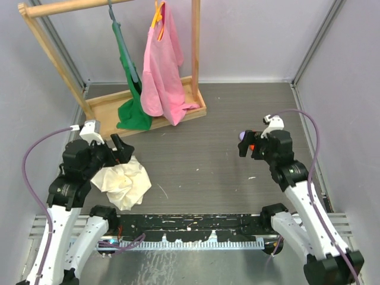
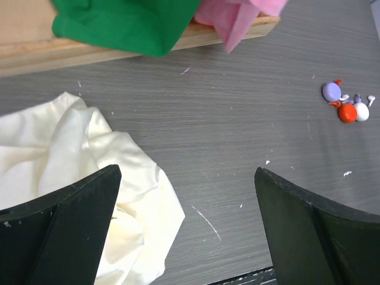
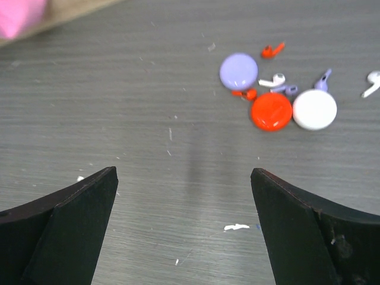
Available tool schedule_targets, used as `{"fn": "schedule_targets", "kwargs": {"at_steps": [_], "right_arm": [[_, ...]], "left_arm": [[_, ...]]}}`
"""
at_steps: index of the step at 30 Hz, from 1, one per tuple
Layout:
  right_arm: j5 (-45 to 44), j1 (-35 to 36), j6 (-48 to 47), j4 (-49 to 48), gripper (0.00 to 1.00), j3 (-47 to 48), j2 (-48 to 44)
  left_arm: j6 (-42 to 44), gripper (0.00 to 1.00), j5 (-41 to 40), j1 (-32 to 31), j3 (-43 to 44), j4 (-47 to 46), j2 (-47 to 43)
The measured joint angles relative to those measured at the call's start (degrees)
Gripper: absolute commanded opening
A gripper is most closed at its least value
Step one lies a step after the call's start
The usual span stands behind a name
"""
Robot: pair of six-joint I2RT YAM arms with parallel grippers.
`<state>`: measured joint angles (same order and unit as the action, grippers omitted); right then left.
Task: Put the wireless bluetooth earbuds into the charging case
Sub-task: Pick up the charging case at the center of the board.
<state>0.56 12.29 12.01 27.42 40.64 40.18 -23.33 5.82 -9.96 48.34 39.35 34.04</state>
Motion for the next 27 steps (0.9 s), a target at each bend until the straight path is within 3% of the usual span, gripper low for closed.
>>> {"fn": "schedule_targets", "kwargs": {"at_steps": [9, 19, 27], "right_arm": [[-5.53, 0.0, 1.07, -5.73, 0.98, 0.02, 15.52], [-7.54, -1.66, 1.6, -14.62, 0.93, 0.09, 27.63], [-7.37, -6.29, 1.88, -19.21, 0.93, 0.17, 33.79]], "left_arm": [[9.2, 0.98, -1.68, -7.52, 3.78, 2.75, -5.11], [11.87, 0.98, -4.55, -13.42, -0.09, 1.18, -5.62], [12.46, 0.98, -6.03, -14.6, -0.92, 1.18, -6.16]]}}
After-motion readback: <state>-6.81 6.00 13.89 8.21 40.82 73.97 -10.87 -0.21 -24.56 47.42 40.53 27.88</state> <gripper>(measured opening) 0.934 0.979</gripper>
